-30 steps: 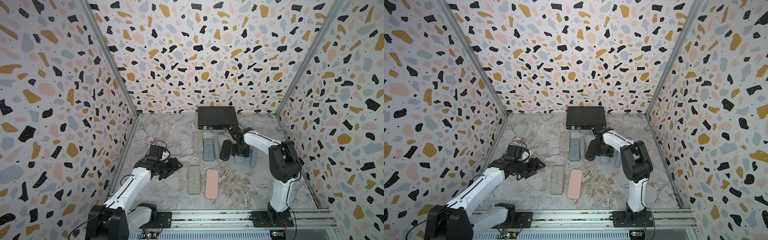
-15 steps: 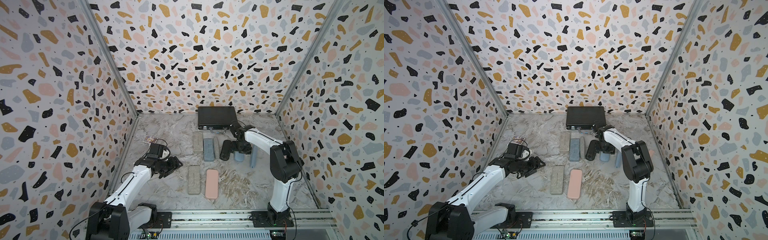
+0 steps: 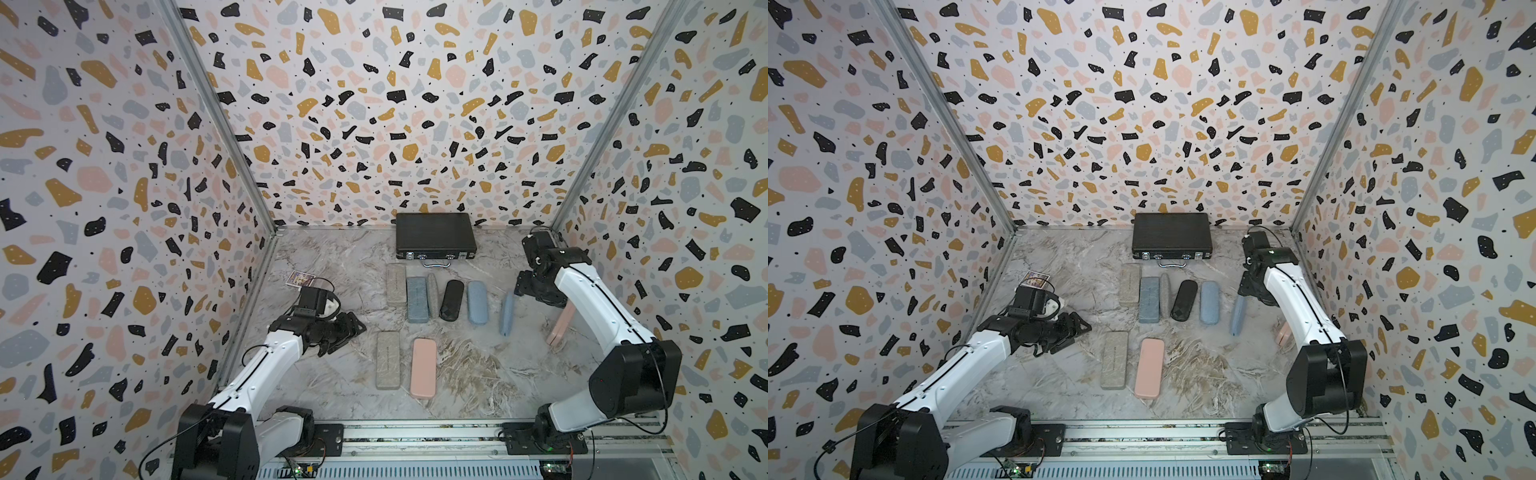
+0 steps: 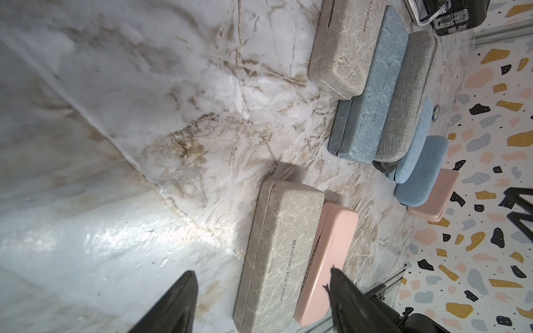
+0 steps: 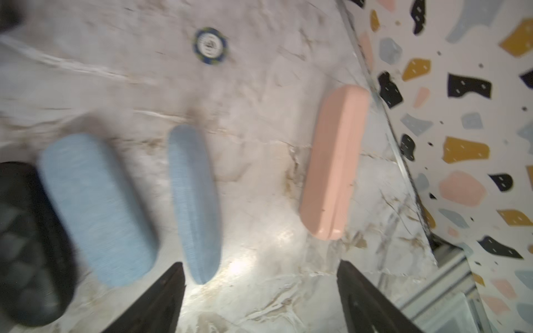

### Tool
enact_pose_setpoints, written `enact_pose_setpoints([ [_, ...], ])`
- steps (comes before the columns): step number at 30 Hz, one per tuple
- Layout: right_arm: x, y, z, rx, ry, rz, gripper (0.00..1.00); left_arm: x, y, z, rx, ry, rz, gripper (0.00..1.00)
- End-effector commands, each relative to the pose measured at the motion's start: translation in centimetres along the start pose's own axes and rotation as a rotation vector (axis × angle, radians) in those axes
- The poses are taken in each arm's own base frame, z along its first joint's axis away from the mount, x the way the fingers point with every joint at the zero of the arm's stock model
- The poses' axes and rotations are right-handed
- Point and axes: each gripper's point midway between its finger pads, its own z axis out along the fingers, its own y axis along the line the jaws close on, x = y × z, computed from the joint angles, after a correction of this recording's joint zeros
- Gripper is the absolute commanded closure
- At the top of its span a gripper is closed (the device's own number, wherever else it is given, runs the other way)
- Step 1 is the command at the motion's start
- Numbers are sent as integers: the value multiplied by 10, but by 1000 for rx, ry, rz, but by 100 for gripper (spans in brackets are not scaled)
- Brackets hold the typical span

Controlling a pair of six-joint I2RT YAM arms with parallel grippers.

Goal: Close the glasses case
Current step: Place the glasses case at the center of the board, then pick up the glasses case at the center of the board.

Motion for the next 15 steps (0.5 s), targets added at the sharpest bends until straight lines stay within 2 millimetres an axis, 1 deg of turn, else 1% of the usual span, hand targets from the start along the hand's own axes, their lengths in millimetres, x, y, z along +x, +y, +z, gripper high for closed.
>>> enact_pose_setpoints([
  [1,12,-26,9,49,61,4,15,-11,-10,-4,28,-29,13,28],
  [7,11,-47,30,54,107,69,14,-12,-11,-5,27,-33,12,28],
  [15,16,-58,67,48,175,130,15,-13,-11,-5,13,-20,17,28],
])
